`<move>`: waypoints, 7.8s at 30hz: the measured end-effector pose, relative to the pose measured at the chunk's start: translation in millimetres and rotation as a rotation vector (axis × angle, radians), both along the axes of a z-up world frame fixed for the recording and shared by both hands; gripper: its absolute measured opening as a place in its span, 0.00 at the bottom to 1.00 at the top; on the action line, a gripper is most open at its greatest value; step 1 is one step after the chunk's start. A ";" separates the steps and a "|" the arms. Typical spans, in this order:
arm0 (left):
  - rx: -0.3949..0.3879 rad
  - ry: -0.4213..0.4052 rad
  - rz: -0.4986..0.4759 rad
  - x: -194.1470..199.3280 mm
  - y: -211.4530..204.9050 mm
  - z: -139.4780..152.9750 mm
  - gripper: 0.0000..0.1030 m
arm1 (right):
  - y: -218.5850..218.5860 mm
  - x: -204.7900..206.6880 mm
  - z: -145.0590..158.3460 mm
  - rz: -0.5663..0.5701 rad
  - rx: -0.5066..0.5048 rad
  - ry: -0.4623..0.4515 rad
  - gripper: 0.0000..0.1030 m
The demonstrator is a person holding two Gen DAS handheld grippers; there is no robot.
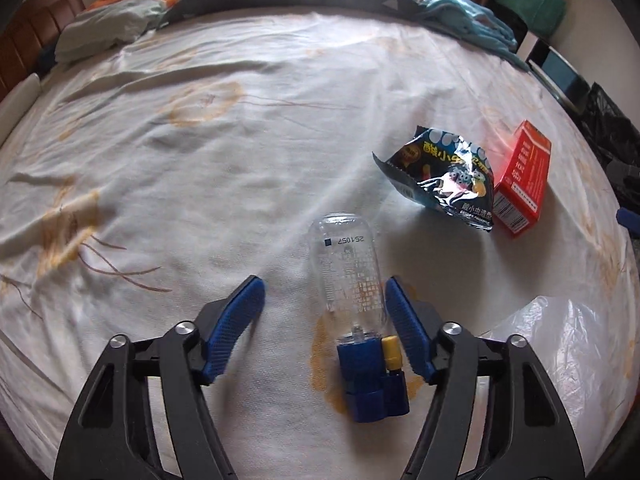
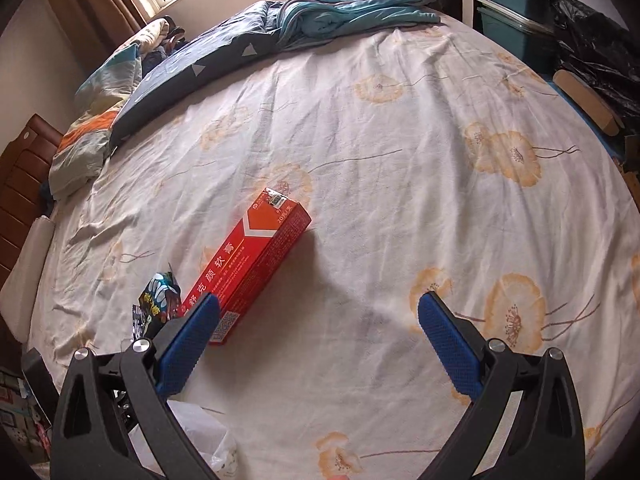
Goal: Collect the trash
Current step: 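Grasp the clear plastic bottle with blue cap with the left tool, then lift the bottle with the left tool while the right tool grasps the red box, then carry the bottle and red box over the red bin while both tools open to drop them, then grasp the clear plastic bag with the left tool while the right tool reaches the blue snack packet, then lift the plastic bag with the left tool while the right tool grasps the blue snack packet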
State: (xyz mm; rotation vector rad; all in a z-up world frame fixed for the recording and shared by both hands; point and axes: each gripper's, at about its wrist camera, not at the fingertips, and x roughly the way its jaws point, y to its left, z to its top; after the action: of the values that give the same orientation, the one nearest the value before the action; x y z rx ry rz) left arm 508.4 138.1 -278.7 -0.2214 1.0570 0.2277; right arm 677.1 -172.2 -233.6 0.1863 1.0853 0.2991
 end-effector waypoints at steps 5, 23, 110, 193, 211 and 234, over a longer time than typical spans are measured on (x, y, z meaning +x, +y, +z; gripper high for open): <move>-0.003 -0.029 -0.022 -3.3 3.3 4.6 0.36 | 31.8 21.8 -12.1 -0.048 -0.005 0.028 0.95; -0.022 -0.115 -0.040 -108.6 34.2 50.5 0.36 | 82.1 53.0 -39.7 -0.019 -0.034 0.127 0.45; -0.382 0.224 -0.217 -443.9 -142.4 -92.7 0.68 | -68.9 -495.3 -118.4 0.785 -0.202 0.211 0.46; -0.145 -0.283 -0.269 -117.9 -66.6 52.6 0.74 | -20.2 -94.2 3.8 0.349 -0.021 -0.154 0.95; -0.294 -0.415 0.000 -271.6 26.2 95.5 0.74 | 157.1 -14.0 -41.1 0.388 0.080 0.047 0.86; -0.280 -0.483 0.005 -394.4 -8.6 154.1 0.74 | 33.2 -194.4 120.9 0.561 0.122 -0.255 0.12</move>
State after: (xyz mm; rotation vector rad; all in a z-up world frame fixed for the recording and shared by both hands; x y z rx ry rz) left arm 114.0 129.5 -124.6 -0.5048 0.6038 0.0241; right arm 482.7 -139.0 -112.8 -0.0538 0.8488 0.8699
